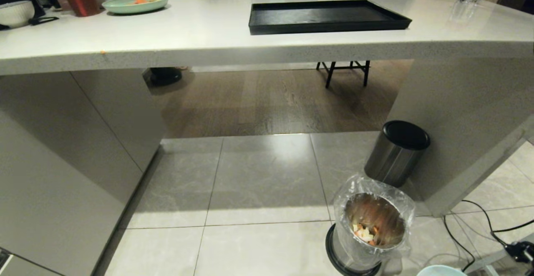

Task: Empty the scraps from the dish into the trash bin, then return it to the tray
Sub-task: Move the bowl over the trash can

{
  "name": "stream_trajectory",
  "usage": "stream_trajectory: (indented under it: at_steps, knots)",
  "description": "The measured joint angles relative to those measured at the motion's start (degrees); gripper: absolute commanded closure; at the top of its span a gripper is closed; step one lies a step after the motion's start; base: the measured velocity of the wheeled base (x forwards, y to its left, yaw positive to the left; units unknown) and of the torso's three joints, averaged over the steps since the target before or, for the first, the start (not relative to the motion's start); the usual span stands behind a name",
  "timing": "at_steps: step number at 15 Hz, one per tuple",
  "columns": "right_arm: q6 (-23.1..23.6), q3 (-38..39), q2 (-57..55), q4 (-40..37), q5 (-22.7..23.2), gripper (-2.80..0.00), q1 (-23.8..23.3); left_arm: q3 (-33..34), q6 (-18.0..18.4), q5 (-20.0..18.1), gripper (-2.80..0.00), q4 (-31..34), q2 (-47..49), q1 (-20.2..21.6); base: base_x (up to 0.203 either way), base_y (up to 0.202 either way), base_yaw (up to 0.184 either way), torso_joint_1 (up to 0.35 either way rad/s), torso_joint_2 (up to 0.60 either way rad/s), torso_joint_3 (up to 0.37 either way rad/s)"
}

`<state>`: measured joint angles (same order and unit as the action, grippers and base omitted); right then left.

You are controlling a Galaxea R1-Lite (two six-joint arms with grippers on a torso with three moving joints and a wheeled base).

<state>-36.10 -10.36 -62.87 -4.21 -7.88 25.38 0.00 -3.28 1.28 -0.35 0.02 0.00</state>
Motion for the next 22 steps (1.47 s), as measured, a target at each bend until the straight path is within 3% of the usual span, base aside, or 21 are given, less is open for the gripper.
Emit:
stream_trajectory:
  at_steps: [22]
  knots:
    - [2.1,-0.3,0.4,2.3,0.4,0.0,0.0,0.0,0.0,0.0,0.0,0.0,0.0,0.0,0.0,0.0,0.0,0.0,0.0,0.0]
